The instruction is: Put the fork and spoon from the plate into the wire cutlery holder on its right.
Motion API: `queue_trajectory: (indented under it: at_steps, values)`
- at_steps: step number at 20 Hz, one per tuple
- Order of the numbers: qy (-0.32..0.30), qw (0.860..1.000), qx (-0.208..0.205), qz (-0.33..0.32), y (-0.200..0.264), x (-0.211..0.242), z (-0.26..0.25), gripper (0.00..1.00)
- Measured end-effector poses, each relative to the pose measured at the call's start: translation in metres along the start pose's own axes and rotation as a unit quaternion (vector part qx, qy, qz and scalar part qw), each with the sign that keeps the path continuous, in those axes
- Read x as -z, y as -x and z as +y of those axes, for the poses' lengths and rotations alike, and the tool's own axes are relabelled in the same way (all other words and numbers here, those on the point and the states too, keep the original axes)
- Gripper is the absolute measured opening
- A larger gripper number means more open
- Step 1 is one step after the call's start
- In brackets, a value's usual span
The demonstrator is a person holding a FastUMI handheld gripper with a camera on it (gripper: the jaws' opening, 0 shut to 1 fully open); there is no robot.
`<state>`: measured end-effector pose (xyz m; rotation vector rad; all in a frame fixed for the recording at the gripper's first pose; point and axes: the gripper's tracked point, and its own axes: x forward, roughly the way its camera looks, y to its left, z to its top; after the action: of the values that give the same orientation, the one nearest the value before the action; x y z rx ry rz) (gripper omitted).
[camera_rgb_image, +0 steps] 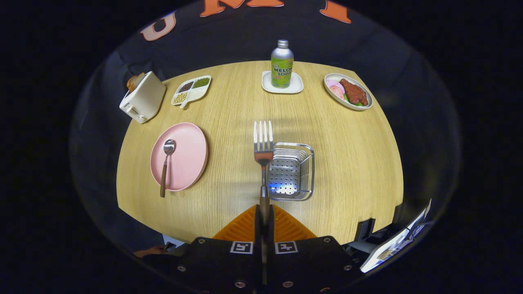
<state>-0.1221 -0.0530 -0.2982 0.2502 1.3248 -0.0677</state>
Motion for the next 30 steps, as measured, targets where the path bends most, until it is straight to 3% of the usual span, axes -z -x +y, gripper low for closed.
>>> queue_trajectory:
  at_steps: [9,25,30]
  values:
    - [-0.019,0.998,0.013,0.053,-0.003,0.019,-0.027,0.05]
    - [-0.055,0.996,0.032,0.057,-0.022,-0.009,-0.050,0.09]
    - [-0.045,0.997,0.024,0.064,-0.015,0.006,-0.040,0.10]
